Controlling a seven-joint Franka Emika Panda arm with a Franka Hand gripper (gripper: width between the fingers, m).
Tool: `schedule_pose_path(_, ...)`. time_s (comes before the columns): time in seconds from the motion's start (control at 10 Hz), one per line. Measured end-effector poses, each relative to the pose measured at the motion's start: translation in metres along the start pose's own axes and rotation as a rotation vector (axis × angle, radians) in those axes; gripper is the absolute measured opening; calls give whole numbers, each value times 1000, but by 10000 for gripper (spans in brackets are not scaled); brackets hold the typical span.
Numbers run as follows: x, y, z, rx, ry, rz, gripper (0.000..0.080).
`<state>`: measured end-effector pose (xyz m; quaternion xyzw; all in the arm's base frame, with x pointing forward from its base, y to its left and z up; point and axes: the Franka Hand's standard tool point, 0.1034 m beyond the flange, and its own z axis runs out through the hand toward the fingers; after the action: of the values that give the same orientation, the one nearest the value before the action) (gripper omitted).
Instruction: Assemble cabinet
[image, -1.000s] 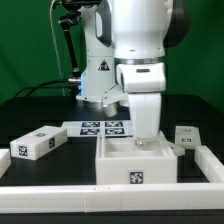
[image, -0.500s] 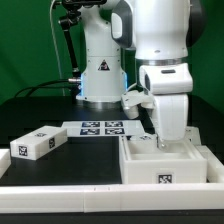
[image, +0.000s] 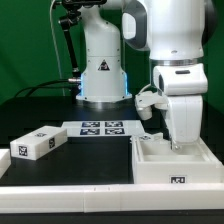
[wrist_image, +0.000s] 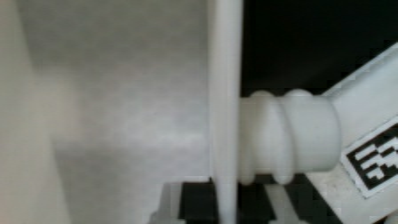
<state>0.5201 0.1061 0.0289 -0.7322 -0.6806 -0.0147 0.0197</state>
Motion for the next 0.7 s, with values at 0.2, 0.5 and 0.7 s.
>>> schedule_pose_path(0.2, -3, -3, -8, -8, -5, 11, 237)
schedule_pose_path(0.5, -4, -15, -27, -23, -12, 90, 575)
schedule_pose_path(0.7, 5, -33, -37, -47, -4, 181, 749)
